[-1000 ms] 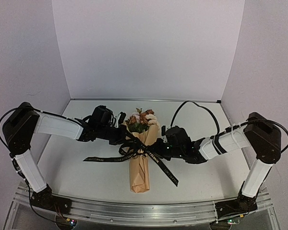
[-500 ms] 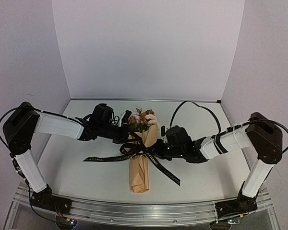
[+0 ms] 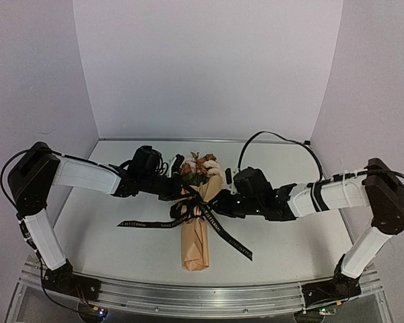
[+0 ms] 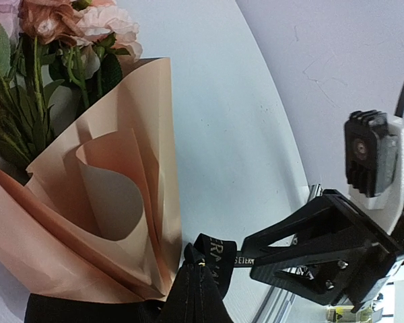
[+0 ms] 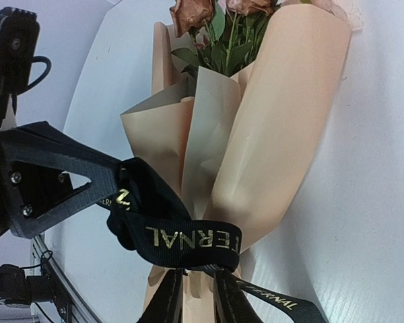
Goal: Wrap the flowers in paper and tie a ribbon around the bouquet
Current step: Cross the half-tied ribbon over the folded bouquet.
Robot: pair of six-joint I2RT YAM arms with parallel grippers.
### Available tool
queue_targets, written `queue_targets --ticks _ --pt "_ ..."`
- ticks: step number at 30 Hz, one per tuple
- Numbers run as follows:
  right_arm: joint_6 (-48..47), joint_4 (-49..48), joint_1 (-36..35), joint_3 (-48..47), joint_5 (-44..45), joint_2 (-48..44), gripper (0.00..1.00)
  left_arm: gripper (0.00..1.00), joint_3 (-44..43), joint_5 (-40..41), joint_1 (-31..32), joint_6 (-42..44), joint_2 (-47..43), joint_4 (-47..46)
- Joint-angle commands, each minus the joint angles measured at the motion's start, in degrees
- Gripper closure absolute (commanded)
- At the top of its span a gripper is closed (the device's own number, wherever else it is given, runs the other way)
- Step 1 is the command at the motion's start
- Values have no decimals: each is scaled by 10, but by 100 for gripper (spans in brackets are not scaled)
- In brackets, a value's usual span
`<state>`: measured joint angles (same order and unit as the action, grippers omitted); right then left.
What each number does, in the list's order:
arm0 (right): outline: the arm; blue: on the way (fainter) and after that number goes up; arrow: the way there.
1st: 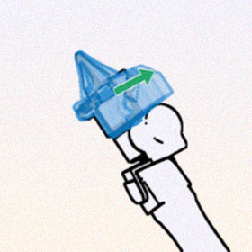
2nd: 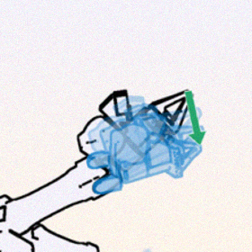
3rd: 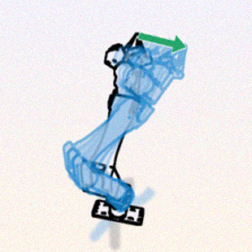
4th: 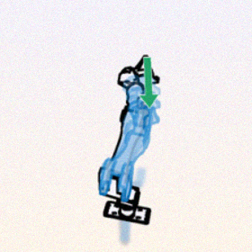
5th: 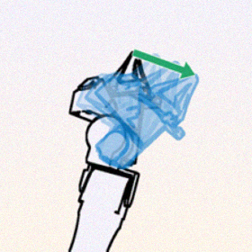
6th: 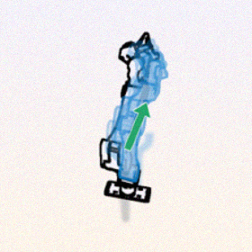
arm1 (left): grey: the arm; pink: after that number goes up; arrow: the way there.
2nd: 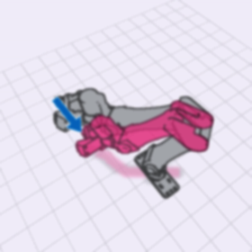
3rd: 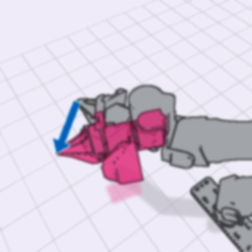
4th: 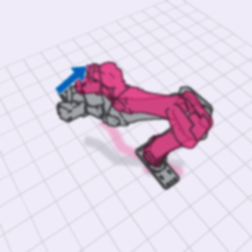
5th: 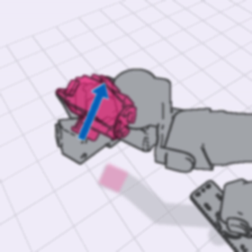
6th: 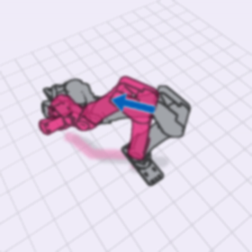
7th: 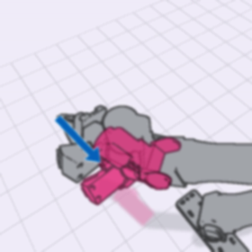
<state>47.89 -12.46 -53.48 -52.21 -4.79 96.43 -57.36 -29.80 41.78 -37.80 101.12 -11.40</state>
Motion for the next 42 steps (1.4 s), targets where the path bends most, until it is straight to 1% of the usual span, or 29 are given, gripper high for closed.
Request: queue_targets --ticks 1,6,10,13,15,17,20,23,27,30,34,36,38,42 --pt "-41 54 -7 -40 29 -29 76 100 -28 -9 -9 -2 10 -3" --pt "-70 95 -19 -94 30 -14 71 100 -32 -15 -10 2 9 3" --pt "-115 156 -52 -152 47 9 66 100 -35 -25 -19 3 8 13" --pt "-133 167 -62 -169 48 22 66 100 -42 -67 -33 13 11 30" --pt "-146 179 -68 -182 48 34 66 100 -58 -116 -40 27 22 49" --pt "-164 193 -77 -192 68 47 66 100 -79 -160 -41 41 36 74" --pt "-170 201 -81 -191 96 57 65 100 -91 -188 -41 42 45 85" --pt "-162 203 -81 -174 125 47 65 100 -91 -179 -41 32 36 86" --pt "-153 202 -80 -167 134 41 62 100 -77 -127 -42 -4 19 74" --pt "-138 198 -80 -160 145 41 57 100 -66 -88 -45 -29 14 72" --pt "-121 190 -71 -153 156 37 49 100 -54 -91 -50 -40 13 64" --pt "-118 179 -62 -150 150 38 49 100 -52 -94 -50 -39 12 65" --pt "-119 164 -56 -145 138 43 54 100 -50 -92 -51 -37 11 68" --pt "-128 148 -47 -139 123 48 55 100 -54 -93 -51 -35 13 70"
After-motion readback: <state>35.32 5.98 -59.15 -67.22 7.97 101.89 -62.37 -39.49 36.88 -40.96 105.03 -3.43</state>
